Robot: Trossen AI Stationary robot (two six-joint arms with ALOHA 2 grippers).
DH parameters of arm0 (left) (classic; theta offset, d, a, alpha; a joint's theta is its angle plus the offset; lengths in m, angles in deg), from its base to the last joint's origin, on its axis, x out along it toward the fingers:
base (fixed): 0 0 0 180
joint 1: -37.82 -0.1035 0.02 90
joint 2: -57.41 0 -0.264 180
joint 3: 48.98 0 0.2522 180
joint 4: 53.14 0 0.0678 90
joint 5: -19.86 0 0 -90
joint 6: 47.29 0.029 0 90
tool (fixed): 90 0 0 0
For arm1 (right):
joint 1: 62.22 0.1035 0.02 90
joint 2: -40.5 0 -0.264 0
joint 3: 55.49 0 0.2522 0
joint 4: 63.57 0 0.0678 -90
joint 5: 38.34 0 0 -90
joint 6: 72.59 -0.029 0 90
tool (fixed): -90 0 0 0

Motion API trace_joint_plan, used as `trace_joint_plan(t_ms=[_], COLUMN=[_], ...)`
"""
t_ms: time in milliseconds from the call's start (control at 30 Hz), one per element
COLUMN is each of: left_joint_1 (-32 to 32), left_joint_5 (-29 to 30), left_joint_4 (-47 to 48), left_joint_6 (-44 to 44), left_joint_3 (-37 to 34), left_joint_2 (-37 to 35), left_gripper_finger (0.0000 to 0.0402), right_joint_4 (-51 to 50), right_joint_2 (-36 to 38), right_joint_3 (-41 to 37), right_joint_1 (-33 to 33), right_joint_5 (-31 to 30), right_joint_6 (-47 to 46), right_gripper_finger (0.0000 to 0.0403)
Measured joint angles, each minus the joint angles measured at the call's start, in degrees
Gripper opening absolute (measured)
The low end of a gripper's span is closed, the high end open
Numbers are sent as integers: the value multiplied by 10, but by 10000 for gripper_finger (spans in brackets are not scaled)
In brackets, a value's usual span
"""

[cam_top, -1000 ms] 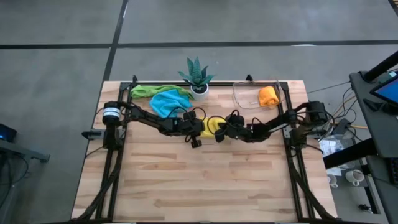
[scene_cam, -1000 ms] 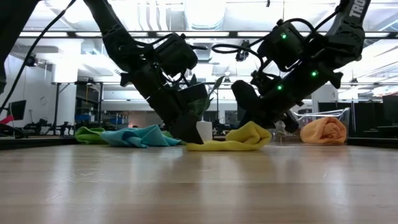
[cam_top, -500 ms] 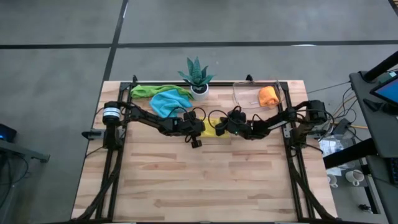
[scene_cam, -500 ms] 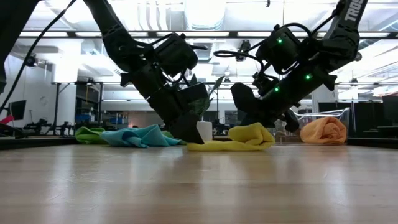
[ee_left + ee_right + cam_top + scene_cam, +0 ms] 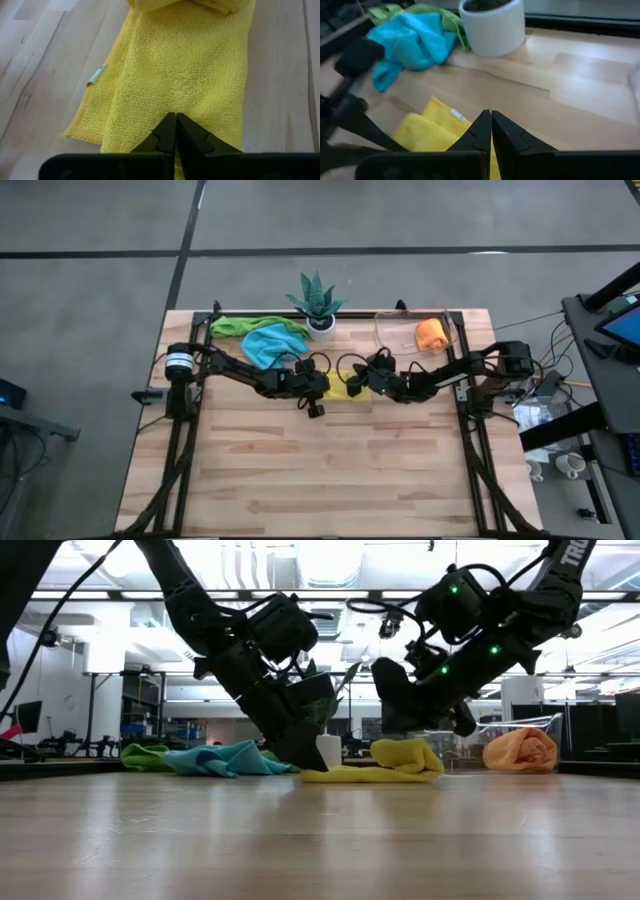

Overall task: Roll microfiber towels into tight, uniform cylinder then place into a basket
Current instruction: Roll the yellow microfiber cloth

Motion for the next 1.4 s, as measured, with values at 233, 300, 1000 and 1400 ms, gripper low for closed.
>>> trace_joint_plan(t_ms=[233,300,1000,1400], left_joint_1=[0,0,0,0], left_joint_5=[0,1,1,1], left_joint_4=[0,0,-1,-1], left_joint_6=[0,0,0,0], left_joint_3=[0,0,0,0], left_joint_2=[0,0,0,0], left_gripper_finger=[0,0,0,0], right_joint_4=[-41,-41,-424,-534], right_joint_2=[21,43,-28,-94], right_joint_3=[-1,-1,225,311], right_joint_1=[10,21,31,38], right_joint_5=[0,6,123,10], right_joint_6=[39,81,122,95], right_gripper_finger=[9,9,217,219])
